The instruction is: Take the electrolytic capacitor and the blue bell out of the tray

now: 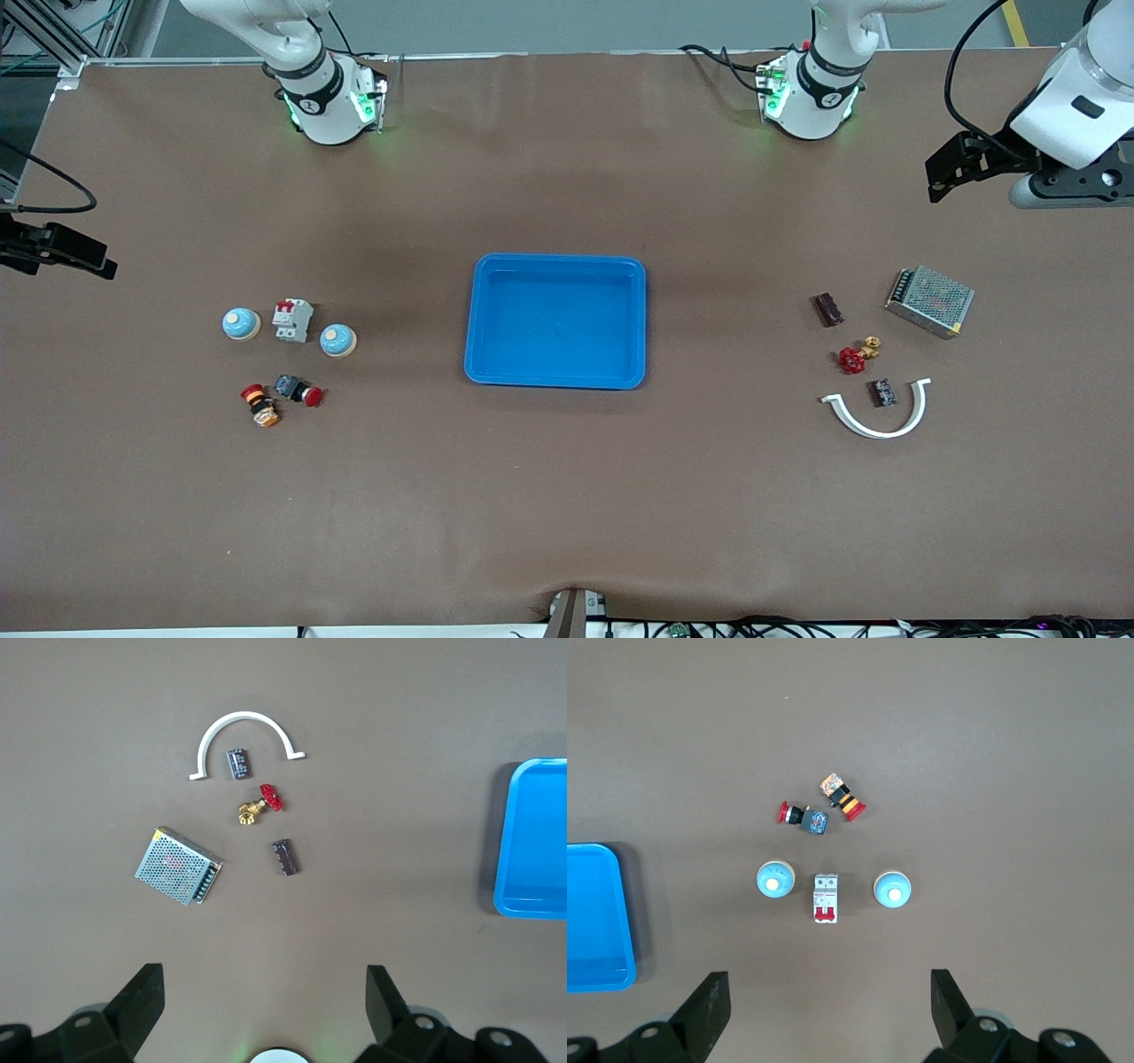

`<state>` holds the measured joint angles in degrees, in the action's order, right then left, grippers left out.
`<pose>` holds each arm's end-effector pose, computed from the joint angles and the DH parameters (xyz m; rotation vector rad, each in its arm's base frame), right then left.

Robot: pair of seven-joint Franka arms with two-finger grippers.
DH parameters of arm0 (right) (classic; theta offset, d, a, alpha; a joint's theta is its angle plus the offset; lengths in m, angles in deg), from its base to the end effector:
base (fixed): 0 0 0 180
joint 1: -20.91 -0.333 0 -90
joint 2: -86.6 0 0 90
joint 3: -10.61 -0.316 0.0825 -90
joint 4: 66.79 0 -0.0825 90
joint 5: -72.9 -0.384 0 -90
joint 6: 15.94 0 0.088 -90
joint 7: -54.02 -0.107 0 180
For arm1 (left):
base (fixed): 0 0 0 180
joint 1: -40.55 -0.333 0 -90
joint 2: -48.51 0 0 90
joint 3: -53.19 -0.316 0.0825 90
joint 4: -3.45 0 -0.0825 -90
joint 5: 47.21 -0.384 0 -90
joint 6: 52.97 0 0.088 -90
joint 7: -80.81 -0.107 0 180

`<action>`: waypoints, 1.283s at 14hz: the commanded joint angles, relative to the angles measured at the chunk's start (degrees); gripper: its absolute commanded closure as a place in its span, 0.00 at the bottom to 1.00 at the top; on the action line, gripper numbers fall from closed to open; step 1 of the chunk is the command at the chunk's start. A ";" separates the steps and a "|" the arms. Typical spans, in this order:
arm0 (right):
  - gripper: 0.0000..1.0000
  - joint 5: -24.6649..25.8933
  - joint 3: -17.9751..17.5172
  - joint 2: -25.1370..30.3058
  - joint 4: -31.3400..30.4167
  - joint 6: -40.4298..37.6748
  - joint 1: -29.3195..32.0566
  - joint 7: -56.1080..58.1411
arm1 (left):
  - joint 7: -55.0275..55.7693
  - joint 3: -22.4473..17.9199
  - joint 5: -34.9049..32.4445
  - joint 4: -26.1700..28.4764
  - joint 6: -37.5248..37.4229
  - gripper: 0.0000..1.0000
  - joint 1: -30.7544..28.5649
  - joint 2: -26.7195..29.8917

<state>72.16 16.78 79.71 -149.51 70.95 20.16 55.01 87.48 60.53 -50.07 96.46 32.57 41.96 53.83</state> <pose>0.5838 -0.0499 0.6112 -3.1358 0.1199 0.0733 0.5117 -0.0765 0.6428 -3.0746 0.0501 0.0456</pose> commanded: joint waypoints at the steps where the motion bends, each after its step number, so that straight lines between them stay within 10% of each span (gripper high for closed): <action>1: 0.00 0.04 -1.43 -0.75 1.61 -1.03 1.54 0.58 | -0.95 0.04 1.01 1.21 0.68 0.00 -0.45 1.80; 18: 0.00 0.21 -1.43 -1.01 3.36 -0.33 0.93 0.23 | -0.95 0.04 0.92 0.68 1.64 0.00 -0.36 1.18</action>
<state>72.16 16.19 79.53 -149.00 71.33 20.42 55.02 87.46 60.53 -50.07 96.46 33.41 41.96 54.02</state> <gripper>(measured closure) 0.000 0.000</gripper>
